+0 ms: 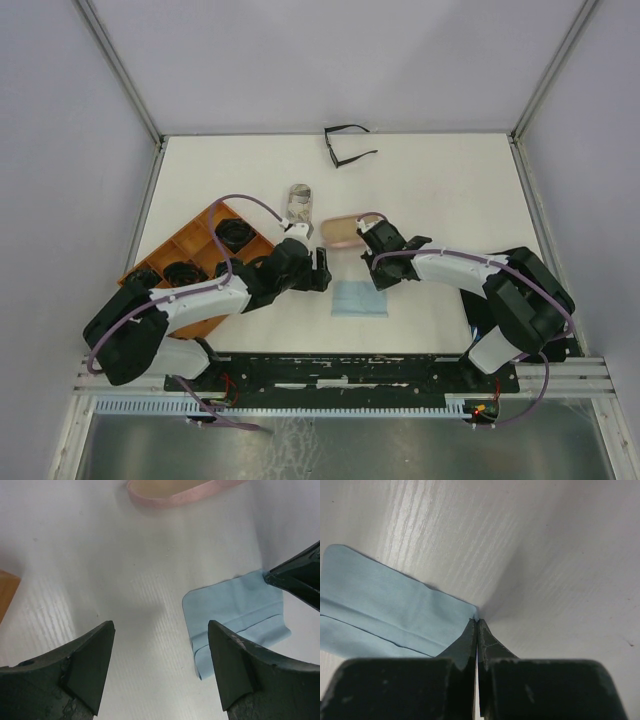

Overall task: Organize the sunglasses
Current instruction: Fold the glasses cleaning cloth at the center of the board.

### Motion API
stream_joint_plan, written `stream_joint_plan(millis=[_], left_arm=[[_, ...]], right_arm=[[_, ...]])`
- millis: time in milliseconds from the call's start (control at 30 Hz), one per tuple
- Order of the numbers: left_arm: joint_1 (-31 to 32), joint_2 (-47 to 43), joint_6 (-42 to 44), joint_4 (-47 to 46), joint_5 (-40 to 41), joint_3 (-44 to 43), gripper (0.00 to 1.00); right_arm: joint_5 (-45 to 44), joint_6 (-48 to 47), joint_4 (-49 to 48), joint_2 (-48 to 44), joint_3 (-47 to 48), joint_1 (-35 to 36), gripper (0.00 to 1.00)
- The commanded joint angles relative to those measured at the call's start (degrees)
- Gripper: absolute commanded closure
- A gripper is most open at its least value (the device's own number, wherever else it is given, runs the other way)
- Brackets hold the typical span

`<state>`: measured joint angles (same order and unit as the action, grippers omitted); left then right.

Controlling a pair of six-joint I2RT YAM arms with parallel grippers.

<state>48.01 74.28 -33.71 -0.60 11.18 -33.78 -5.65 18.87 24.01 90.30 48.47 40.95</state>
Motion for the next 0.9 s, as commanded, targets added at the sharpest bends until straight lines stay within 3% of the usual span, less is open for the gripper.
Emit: stream_joint_plan(millis=[0,267,600,867], left_arm=[[-0.3,5.3,2.3,-4.0,-2.1,-5.3,0.2],[-0.1,13.9,3.2,-0.6,-4.2,-11.4,0.42],[4.7,16.8,3.8,2.4,1.2,-12.5,0.43],[7.2,19.1,3.6,4.3,5.1,-13.9,0.5]], right_arm=[[1.5,-1.5,-2.2,-0.6,1.1,-0.4,1.0],[1.5,0.4,-3.2,-1.4,-0.3,-1.1,1.0],[2.0,1.0,-3.9,-1.6,-1.5,-1.5,1.0],[2.4,1.0,-4.2,-1.5,-2.0,-1.7,1.0]])
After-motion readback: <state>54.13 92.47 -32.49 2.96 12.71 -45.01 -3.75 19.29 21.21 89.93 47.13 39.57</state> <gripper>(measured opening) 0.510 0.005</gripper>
